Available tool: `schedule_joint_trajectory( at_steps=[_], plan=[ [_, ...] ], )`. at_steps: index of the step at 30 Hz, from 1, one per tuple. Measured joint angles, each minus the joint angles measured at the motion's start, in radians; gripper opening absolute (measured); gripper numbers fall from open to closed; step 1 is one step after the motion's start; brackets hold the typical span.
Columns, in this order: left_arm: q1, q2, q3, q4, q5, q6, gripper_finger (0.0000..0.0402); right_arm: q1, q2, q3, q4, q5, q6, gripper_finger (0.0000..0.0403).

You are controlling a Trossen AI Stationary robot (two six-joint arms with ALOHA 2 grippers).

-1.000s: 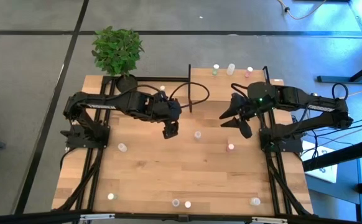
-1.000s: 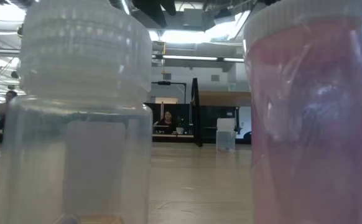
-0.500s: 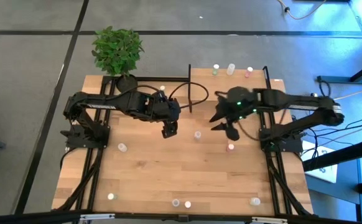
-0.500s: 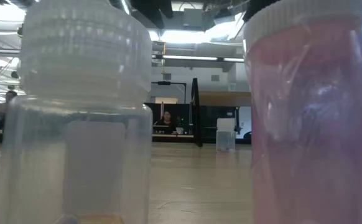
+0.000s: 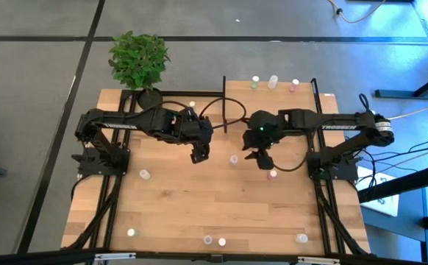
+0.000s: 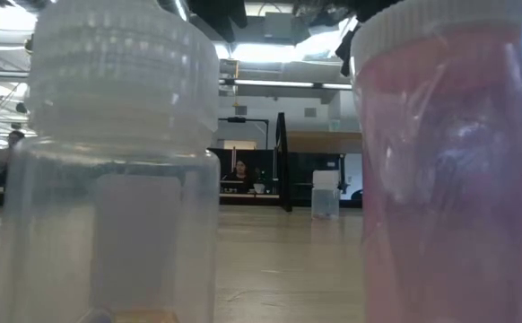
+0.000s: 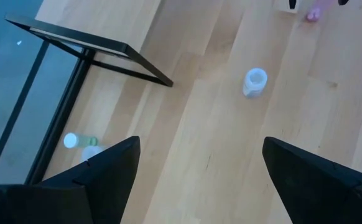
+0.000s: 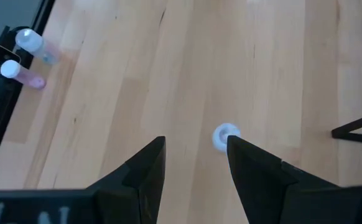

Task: Pick and place medicine bottles onto shelf by color
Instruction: Put the middle transparent pill bottle on the shelf

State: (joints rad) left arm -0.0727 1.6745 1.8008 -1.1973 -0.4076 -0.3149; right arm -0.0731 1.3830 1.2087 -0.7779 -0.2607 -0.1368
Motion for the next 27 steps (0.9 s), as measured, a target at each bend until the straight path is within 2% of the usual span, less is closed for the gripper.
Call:
schedule_joint_trajectory(
  at_steps=[6, 16, 27],
  plan=[
    [0.000, 0.000, 0.000, 0.000, 0.000, 0.000, 0.0334, 0.000, 0.004, 0.000, -0.002, 0.008, 0.019, 0.0183],
    [0.000, 0.000, 0.000, 0.001, 0.000, 0.000, 0.0334, 0.000, 0.007, 0.000, -0.011, 0.048, 0.024, 0.0255],
    [0.000, 0.000, 0.000, 0.001, 0.000, 0.000, 0.0334, 0.005, 0.143, 0.000, 0.016, 0.051, -0.080, 0.0259]
  ],
)
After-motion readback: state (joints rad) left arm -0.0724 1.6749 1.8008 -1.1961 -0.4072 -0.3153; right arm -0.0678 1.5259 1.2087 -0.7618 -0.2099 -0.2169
